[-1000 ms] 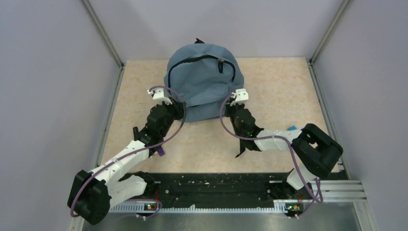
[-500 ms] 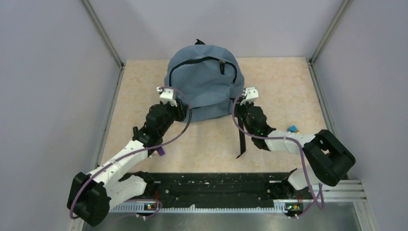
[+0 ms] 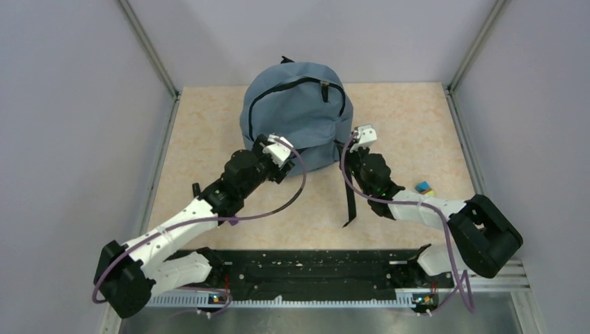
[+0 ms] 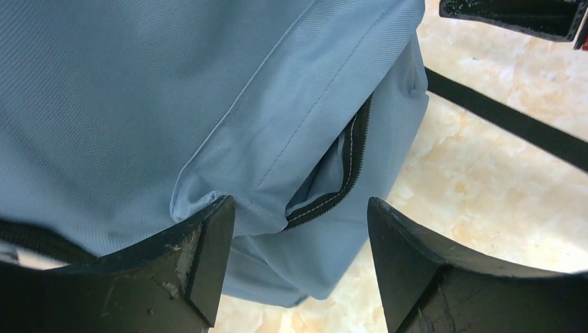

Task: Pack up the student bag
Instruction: Unzip the student bag at the center of the board.

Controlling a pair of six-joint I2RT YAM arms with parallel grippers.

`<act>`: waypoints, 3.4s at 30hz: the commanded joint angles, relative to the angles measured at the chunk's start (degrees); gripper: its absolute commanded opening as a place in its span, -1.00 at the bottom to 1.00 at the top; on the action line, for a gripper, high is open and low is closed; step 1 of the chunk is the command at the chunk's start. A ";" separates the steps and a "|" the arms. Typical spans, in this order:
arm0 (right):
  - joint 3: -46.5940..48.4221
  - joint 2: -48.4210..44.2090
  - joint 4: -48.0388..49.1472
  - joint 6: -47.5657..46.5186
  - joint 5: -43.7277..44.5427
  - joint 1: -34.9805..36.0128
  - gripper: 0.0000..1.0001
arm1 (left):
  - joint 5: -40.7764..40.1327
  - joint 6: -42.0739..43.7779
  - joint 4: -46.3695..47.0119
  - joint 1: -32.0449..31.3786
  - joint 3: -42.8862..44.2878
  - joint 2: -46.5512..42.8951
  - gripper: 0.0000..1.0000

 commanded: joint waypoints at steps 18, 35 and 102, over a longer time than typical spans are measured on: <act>0.27 -4.37 -0.88 1.00 -2.36 -0.73 -0.76 | 2.30 4.46 1.84 -5.14 11.03 14.44 0.46; 18.36 -10.63 -33.24 -3.78 -21.78 -1.00 0.40 | 15.25 -13.53 -6.98 0.15 8.70 2.87 0.64; 29.51 13.62 -22.11 -1.26 -11.00 -0.88 -0.23 | 24.59 -12.32 -11.44 -6.49 7.01 12.80 -1.00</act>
